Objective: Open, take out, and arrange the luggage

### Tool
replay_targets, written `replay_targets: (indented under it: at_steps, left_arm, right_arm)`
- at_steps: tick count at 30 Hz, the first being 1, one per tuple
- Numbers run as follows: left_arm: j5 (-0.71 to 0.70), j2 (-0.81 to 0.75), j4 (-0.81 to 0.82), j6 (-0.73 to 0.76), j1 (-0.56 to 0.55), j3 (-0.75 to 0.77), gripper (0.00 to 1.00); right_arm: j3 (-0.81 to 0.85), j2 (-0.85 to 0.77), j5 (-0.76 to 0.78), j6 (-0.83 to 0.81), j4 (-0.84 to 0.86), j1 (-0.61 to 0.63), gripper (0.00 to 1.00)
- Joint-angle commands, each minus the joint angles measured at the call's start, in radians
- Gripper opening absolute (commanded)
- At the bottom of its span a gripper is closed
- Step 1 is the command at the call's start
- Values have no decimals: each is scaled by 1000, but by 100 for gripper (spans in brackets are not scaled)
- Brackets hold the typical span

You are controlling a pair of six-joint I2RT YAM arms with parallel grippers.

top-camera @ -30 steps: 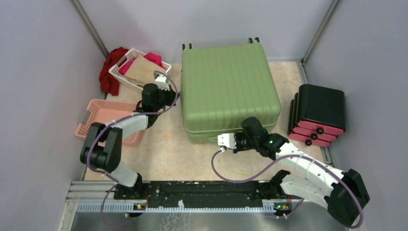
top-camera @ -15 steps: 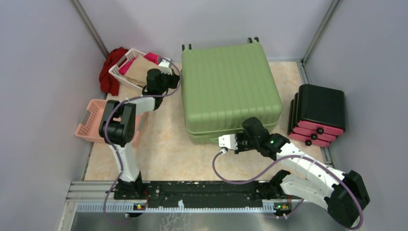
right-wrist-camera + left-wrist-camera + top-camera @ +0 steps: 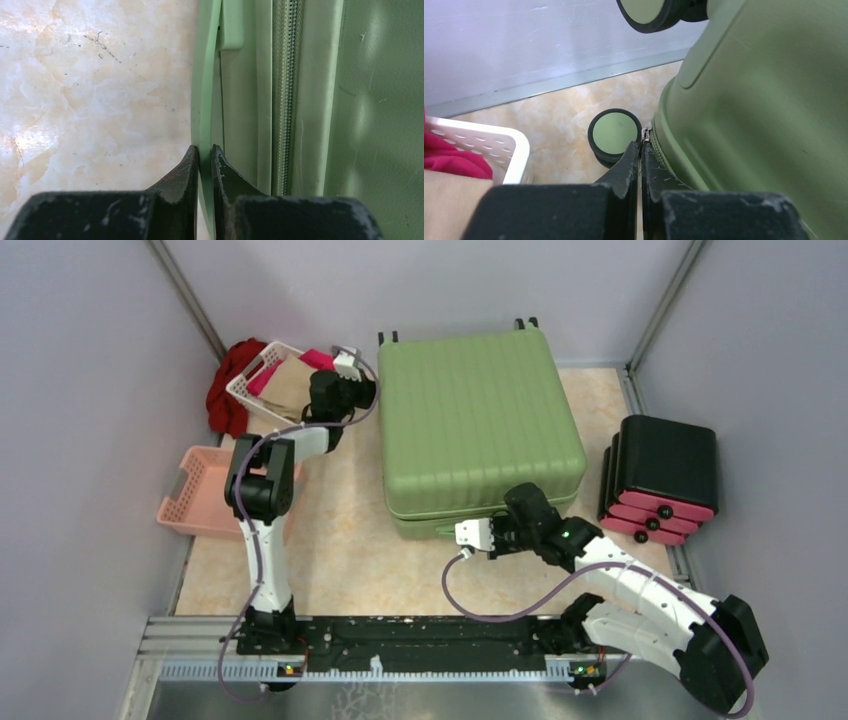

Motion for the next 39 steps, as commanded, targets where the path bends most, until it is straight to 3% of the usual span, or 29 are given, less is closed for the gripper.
replay_targets:
  at_steps: [1, 3, 6, 8, 10, 16, 21, 27, 35, 39]
  left_arm:
    - [-120, 30, 47, -54, 79, 89, 10]
    - [-121, -10, -21, -106, 82, 83, 27]
    - [-127, -165, -61, -148, 83, -22, 55]
    - [-117, -298, -49, -172, 83, -142, 64]
    - [-94, -436, -67, -190, 84, -252, 70]
    - [96, -779, -166, -340, 84, -510, 82]
    - [229, -1016, -261, -494, 84, -664, 97]
    - [245, -1234, -230, -680, 84, -846, 99]
    - [347, -1264, -243, -769, 84, -904, 99]
    - [395, -1231, -204, -771, 84, -911, 99]
  right_arm:
    - [-16, -11, 100, 34, -311, -41, 0]
    - [9, -19, 88, 52, -314, -41, 0]
    - [68, -41, 27, 69, -354, -43, 30]
    - [106, -61, -36, 49, -402, -43, 48]
    - [143, -78, -115, 2, -472, -43, 59]
    - [282, -147, -362, -147, -731, -63, 68]
    - [473, -199, -479, -38, -761, -170, 74]
    - [495, -236, -351, 431, -369, -319, 97]
    - [581, -104, -328, 822, -100, -557, 99]
    - [707, 74, -479, 1022, -51, -753, 99]
